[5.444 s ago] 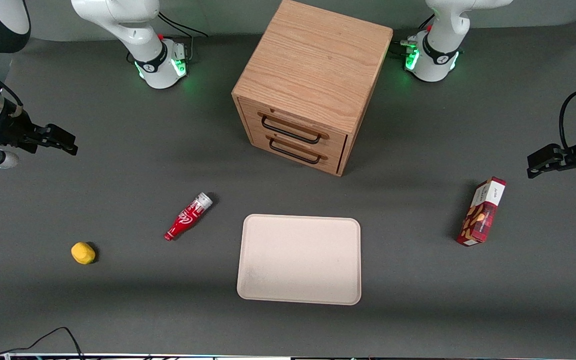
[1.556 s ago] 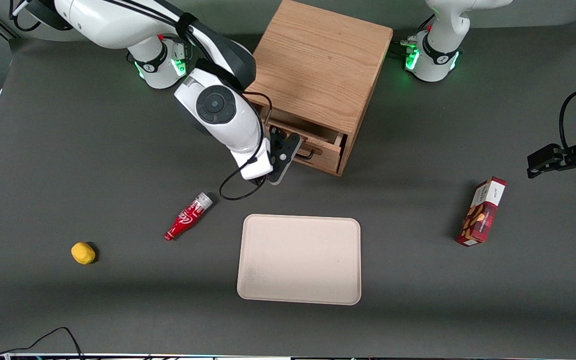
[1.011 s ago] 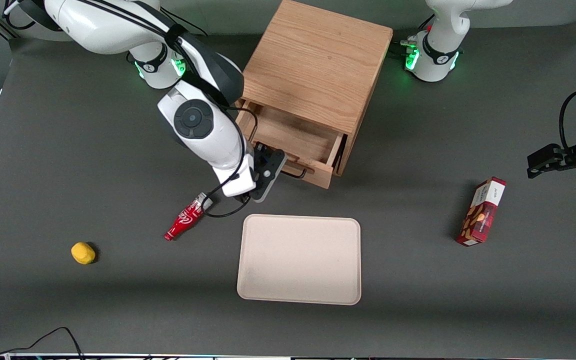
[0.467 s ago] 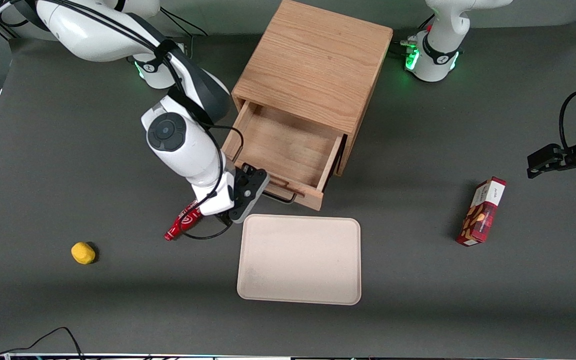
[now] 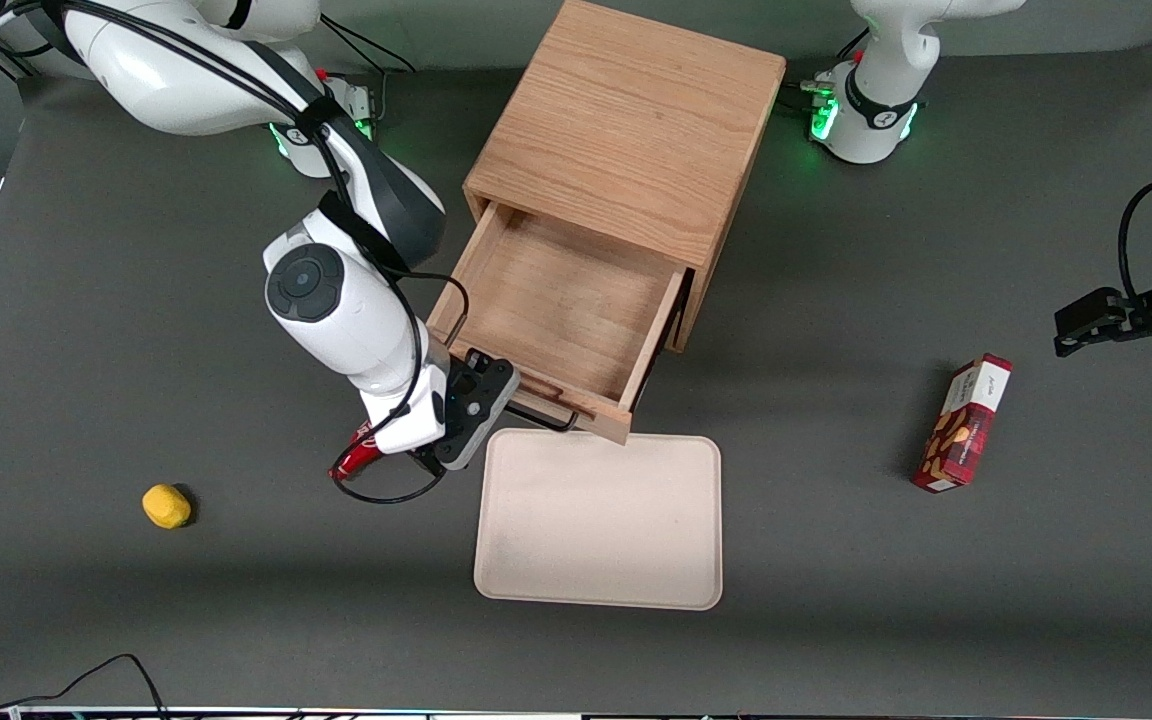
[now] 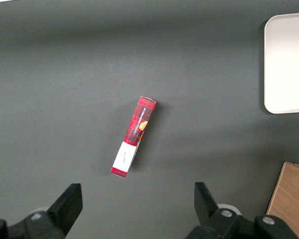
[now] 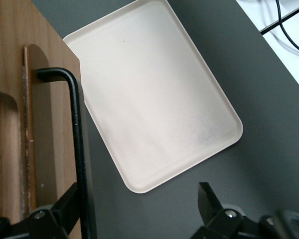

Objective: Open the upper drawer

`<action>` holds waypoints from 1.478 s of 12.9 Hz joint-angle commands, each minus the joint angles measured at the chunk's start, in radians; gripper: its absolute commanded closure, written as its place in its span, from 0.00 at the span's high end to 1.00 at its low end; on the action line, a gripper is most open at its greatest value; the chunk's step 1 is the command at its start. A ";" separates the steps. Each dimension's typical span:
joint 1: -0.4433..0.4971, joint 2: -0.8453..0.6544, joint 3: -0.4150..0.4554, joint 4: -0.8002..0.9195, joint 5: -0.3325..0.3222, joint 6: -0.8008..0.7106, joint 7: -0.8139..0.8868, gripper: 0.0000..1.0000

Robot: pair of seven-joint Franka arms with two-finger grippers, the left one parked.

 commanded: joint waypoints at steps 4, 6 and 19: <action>0.011 0.027 -0.061 0.037 0.066 0.083 -0.019 1.00; 0.008 0.032 -0.064 0.046 0.078 0.083 -0.018 1.00; -0.004 -0.034 -0.095 0.070 0.385 -0.016 0.097 1.00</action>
